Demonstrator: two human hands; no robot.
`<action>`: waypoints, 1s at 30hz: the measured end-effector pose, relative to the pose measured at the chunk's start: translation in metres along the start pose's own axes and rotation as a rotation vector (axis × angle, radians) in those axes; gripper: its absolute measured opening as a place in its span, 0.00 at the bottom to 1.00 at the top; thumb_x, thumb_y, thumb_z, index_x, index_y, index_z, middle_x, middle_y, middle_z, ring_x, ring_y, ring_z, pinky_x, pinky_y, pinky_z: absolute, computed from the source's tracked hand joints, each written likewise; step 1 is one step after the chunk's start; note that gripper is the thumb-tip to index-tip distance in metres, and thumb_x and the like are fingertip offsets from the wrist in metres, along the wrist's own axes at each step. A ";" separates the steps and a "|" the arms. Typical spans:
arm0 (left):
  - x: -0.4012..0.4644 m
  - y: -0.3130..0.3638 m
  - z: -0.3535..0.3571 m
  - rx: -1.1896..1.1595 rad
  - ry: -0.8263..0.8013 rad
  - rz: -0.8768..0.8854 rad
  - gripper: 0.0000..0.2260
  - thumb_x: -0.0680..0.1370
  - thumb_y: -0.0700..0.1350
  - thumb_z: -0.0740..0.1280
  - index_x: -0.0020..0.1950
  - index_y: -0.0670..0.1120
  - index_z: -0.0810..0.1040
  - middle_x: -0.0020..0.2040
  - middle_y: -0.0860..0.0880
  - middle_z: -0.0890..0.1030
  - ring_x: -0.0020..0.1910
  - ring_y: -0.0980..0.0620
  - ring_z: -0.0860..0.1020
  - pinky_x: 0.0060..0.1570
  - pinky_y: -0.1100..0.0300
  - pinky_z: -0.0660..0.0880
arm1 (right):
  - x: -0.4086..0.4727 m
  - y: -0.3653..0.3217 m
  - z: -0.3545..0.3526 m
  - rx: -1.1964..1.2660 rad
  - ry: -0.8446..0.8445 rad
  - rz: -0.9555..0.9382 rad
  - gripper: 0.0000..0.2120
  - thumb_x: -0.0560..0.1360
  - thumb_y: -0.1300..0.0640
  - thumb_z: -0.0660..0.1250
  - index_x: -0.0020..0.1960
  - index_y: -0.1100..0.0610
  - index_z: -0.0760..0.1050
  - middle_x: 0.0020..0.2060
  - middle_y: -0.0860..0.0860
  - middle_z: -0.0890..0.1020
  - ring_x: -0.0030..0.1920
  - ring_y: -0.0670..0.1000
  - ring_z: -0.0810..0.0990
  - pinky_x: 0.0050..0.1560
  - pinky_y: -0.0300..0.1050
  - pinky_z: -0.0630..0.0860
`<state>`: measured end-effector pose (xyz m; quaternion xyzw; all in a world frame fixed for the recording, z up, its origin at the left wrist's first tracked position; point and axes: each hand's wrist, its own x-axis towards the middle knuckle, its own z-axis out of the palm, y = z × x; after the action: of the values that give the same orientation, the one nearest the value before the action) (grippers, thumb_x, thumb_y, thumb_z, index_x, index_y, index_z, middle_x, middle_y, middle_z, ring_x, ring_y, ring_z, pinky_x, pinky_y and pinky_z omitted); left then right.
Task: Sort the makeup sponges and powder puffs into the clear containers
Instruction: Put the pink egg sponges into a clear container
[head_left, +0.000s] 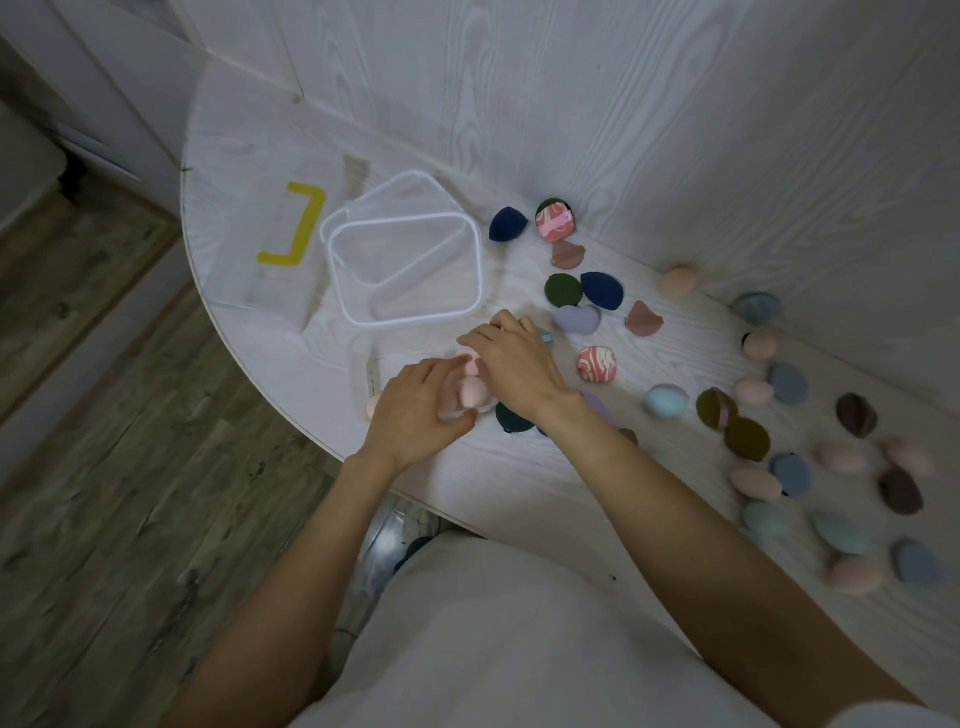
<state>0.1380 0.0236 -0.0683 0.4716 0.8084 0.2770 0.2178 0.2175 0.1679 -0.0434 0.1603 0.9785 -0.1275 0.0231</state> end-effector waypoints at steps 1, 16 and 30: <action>0.000 0.002 -0.002 0.003 0.044 0.012 0.28 0.69 0.60 0.60 0.66 0.49 0.72 0.61 0.49 0.77 0.58 0.48 0.73 0.55 0.58 0.67 | -0.003 0.001 -0.003 0.031 0.018 -0.008 0.17 0.75 0.65 0.61 0.64 0.57 0.73 0.58 0.52 0.79 0.58 0.55 0.71 0.55 0.46 0.63; 0.098 0.168 0.115 -0.021 -0.337 0.465 0.16 0.75 0.43 0.67 0.64 0.46 0.74 0.58 0.46 0.77 0.56 0.48 0.75 0.53 0.60 0.69 | -0.254 0.128 -0.018 0.245 0.296 0.933 0.11 0.76 0.62 0.64 0.58 0.59 0.77 0.50 0.57 0.81 0.48 0.58 0.79 0.45 0.51 0.76; 0.152 0.250 0.229 0.307 -0.340 0.320 0.24 0.79 0.44 0.61 0.73 0.45 0.59 0.63 0.40 0.69 0.59 0.42 0.70 0.54 0.49 0.70 | -0.268 0.183 0.018 -0.086 0.101 0.915 0.16 0.60 0.57 0.75 0.46 0.58 0.77 0.40 0.58 0.78 0.39 0.59 0.77 0.38 0.46 0.71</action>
<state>0.3688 0.3133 -0.0911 0.6603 0.7080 0.0989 0.2301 0.5300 0.2481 -0.0822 0.5807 0.8114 -0.0554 0.0359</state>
